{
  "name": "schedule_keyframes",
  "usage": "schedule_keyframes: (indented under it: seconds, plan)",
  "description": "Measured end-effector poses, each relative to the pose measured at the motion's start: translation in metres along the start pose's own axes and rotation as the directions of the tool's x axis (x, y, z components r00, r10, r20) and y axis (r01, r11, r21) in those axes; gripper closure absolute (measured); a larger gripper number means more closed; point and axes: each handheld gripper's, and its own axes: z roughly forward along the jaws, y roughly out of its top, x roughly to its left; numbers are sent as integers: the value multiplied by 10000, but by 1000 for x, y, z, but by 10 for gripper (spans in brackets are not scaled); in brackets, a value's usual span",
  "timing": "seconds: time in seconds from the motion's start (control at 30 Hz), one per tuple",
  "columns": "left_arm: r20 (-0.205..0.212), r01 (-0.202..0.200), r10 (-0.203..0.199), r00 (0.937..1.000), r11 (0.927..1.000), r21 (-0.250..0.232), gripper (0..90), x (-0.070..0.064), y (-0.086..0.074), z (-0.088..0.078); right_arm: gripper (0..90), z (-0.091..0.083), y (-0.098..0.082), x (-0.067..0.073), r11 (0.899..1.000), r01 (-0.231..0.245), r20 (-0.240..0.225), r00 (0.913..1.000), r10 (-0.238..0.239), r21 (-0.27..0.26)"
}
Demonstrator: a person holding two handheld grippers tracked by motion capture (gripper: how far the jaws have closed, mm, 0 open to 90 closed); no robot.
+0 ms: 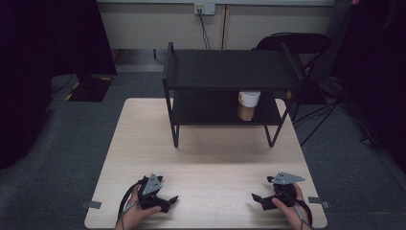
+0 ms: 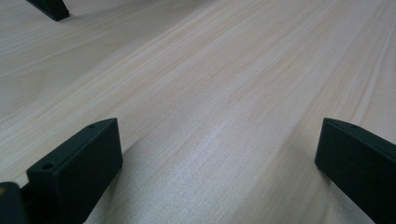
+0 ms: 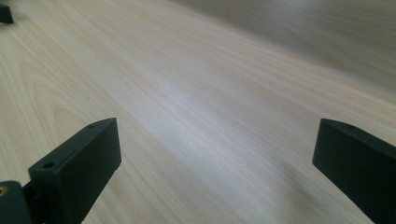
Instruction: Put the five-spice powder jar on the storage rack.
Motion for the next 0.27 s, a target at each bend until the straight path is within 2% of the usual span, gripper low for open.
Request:
schedule_keyframes:
  seconds: [0.27]
  plan:
    - [-31,8,-8,10000,10000,8,0,-1,0,0,0,1,-1,-1,10000,69,-50,10000,-69,-39]
